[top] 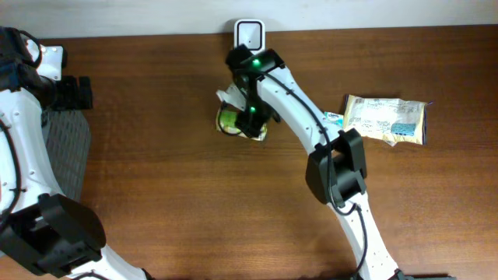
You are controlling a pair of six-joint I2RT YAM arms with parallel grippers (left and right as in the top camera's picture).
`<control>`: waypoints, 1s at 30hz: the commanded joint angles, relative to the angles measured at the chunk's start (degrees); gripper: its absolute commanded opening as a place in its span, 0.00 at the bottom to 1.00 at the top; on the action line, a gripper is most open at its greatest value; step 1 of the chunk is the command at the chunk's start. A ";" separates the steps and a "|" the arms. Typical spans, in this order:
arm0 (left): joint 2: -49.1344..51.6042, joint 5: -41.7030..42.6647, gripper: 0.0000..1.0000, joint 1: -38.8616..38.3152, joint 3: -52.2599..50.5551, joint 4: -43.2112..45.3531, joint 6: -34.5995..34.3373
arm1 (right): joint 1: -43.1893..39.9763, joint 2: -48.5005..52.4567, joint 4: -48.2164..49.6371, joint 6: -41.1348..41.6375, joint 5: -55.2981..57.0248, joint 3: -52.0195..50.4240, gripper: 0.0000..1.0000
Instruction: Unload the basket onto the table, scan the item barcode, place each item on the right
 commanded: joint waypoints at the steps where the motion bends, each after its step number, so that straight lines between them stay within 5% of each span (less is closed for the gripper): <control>1: 0.17 0.44 0.99 0.20 -0.22 -0.11 0.87 | -2.38 0.00 1.92 -5.14 -6.08 -3.82 0.69; 14: 0.17 0.44 0.99 0.20 -0.22 -0.11 0.87 | -2.67 0.09 10.25 -5.07 -10.84 -6.51 0.50; 18: 0.17 0.44 0.99 0.20 -0.22 -0.11 0.87 | -2.71 0.09 11.63 -0.15 -11.56 -9.20 0.16; 22: 0.17 0.44 0.99 0.20 -0.22 -0.11 0.87 | -2.78 -0.15 5.66 4.04 -28.70 -5.92 0.04; 26: 0.17 0.44 0.99 0.20 -0.22 -0.11 0.87 | -2.16 0.20 9.42 10.80 -48.61 -9.94 0.04; 30: 0.17 0.44 0.99 0.20 -0.22 -0.11 0.87 | -0.44 0.20 20.17 21.77 -46.16 -19.71 0.04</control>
